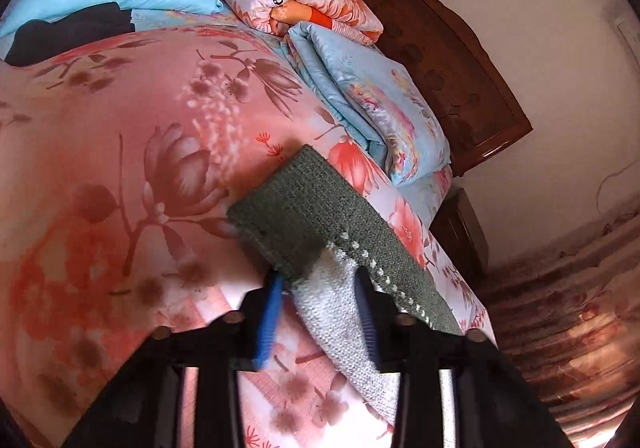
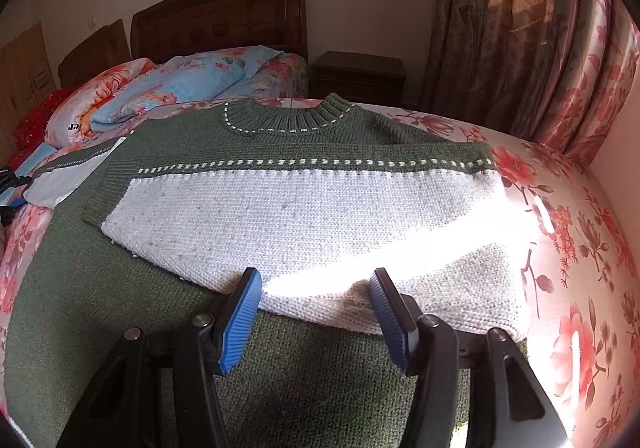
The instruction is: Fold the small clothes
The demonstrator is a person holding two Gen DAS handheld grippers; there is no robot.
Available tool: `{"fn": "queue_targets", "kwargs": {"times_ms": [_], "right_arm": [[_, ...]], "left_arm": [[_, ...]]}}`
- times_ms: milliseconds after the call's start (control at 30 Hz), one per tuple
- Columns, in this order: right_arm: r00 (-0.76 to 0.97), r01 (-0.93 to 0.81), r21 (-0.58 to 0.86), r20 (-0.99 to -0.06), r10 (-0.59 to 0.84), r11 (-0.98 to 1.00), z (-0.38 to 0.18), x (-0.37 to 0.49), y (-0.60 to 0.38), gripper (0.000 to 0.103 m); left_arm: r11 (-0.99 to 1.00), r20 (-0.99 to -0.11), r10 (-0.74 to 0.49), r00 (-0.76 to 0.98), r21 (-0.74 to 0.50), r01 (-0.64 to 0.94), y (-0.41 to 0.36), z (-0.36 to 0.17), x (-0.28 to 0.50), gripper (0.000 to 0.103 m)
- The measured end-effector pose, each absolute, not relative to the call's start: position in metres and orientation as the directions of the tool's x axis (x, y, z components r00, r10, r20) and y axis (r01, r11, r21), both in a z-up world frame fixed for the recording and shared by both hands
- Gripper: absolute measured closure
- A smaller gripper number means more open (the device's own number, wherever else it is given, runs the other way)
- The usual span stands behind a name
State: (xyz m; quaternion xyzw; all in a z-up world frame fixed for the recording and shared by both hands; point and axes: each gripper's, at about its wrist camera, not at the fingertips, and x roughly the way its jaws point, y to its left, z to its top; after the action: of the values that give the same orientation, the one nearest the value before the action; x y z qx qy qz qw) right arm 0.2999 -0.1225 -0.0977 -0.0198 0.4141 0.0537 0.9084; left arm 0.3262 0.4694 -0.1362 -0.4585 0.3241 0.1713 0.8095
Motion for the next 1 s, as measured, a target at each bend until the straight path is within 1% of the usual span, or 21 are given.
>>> {"fn": "queue_targets", "kwargs": {"times_ms": [33,100,200,300,367,400,533,600,667,733,867,900,933,1000], "right_arm": [[0.651,-0.113,0.010,-0.754,0.082,0.994,-0.097,0.299,-0.123,0.045],[0.652,-0.113,0.011,-0.754,0.082,0.994,-0.097,0.299,-0.123,0.045],[0.652,-0.114,0.014,-0.754,0.085,0.993,-0.097,0.299,-0.122,0.045],[0.651,-0.115,0.023,-0.753,0.093,0.993,-0.097,0.299,-0.123,0.045],[0.651,-0.116,0.028,-0.753,0.097,0.993,-0.096,0.299,-0.123,0.045],[0.651,-0.116,0.030,-0.752,0.099,0.993,-0.096,0.299,-0.123,0.045],[0.653,-0.117,0.042,-0.750,0.109,0.992,-0.095,0.298,-0.126,0.045],[0.654,-0.117,0.059,-0.746,0.122,0.991,-0.094,0.297,-0.130,0.045],[0.656,-0.116,0.086,-0.741,0.141,0.990,-0.093,0.296,-0.134,0.045],[0.662,-0.106,0.117,-0.732,0.158,0.987,-0.092,0.293,-0.140,0.047],[0.677,-0.079,0.215,-0.705,0.211,0.973,-0.090,0.289,-0.159,0.047],[0.679,-0.077,0.237,-0.699,0.225,0.968,-0.090,0.289,-0.163,0.047],[0.680,-0.073,0.252,-0.695,0.233,0.965,-0.090,0.288,-0.166,0.047],[0.680,-0.074,0.259,-0.694,0.239,0.963,-0.089,0.287,-0.167,0.047]], "left_arm": [[0.501,-0.669,-0.030,0.742,-0.653,-0.568,0.469,-0.139,0.323,0.000],[0.495,-0.649,0.012,0.760,-0.657,-0.569,0.461,-0.136,0.311,0.000],[0.552,-0.617,0.076,0.783,-0.628,-0.549,0.437,-0.116,0.293,0.000],[0.605,-0.521,0.065,0.851,-0.658,-0.449,0.401,-0.081,0.284,0.000],[0.655,-0.461,0.009,0.888,-0.668,-0.353,0.364,-0.055,0.287,0.000],[0.696,-0.438,-0.028,0.898,-0.654,-0.297,0.342,-0.040,0.295,0.000],[0.816,-0.395,-0.215,0.893,-0.574,-0.058,0.231,0.002,0.322,0.000],[0.820,-0.405,-0.316,0.858,-0.572,0.032,0.180,0.004,0.337,0.000],[0.831,-0.449,-0.368,0.814,-0.551,0.072,0.133,-0.008,0.354,0.000],[0.840,-0.515,-0.406,0.755,-0.535,0.087,0.091,-0.031,0.366,0.000],[0.875,-0.666,-0.414,0.621,-0.479,0.070,0.033,-0.092,0.384,0.000],[0.878,-0.672,-0.418,0.611,-0.473,0.080,0.028,-0.100,0.384,0.000],[0.879,-0.661,-0.417,0.623,-0.467,0.093,0.025,-0.095,0.377,0.000],[0.857,-0.650,-0.469,0.598,-0.499,0.130,0.028,-0.088,0.378,0.000]]}}
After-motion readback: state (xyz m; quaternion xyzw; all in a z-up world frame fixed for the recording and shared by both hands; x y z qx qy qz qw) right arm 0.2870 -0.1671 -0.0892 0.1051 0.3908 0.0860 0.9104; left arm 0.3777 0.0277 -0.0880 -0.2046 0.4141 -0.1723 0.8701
